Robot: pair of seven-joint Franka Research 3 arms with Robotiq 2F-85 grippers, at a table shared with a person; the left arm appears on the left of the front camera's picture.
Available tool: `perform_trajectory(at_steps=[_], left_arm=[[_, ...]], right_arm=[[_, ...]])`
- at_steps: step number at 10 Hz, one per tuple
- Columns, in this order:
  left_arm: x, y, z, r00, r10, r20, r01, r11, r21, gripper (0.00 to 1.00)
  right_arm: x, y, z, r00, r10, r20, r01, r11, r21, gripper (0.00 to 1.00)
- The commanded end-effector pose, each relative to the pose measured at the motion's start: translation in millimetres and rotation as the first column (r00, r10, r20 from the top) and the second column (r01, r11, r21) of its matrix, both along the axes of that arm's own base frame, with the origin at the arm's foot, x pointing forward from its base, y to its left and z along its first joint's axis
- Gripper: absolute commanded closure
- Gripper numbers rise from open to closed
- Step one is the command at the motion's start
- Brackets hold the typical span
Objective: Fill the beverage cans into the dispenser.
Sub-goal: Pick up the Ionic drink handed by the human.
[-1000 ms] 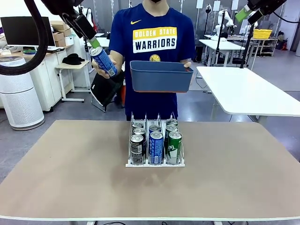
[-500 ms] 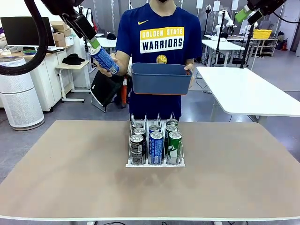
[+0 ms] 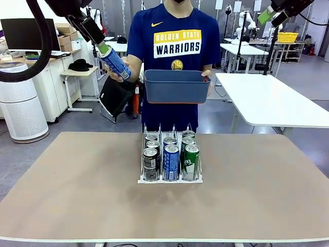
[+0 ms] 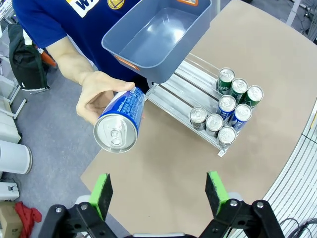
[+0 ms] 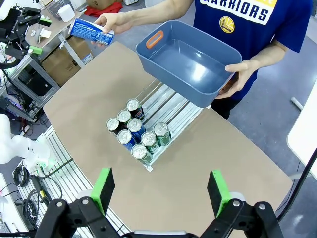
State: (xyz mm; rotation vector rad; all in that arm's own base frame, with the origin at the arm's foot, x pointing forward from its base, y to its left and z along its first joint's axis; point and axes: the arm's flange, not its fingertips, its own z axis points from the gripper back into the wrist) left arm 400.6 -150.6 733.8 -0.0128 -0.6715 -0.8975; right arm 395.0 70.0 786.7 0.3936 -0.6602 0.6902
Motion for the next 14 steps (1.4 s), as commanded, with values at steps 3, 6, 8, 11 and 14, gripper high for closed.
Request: perform_trajectory(at_steps=[3,6,8,11,14], left_arm=[[22.4,4.5,-21.7,0.998,0.014,0.069,-0.016,0.999,0.028,0.0],[25.1,7.3,-28.6,0.989,0.035,0.142,-0.03,0.999,-0.038,0.0],[33.6,16.4,-32.6,0.991,0.033,0.129,-0.023,0.997,-0.078,0.0],[43.4,24.7,-40.3,0.992,0.042,0.119,-0.027,0.992,-0.125,0.0],[51.7,31.1,-49.0,0.995,0.045,0.091,-0.031,0.988,-0.152,0.0]], right_arm=[[-3.1,0.0,-2.0,1.0,0.005,-0.003,-0.005,1.0,0.003,0.0],[-3.1,0.0,-2.0,1.0,0.005,-0.003,-0.005,1.0,0.003,0.0],[-3.1,0.0,-2.0,1.0,0.005,-0.003,-0.005,1.0,0.003,0.0],[-3.1,0.0,-2.0,1.0,0.005,-0.003,-0.005,1.0,0.003,0.0],[-3.1,0.0,-2.0,1.0,0.005,-0.003,-0.005,1.0,0.003,0.0]])
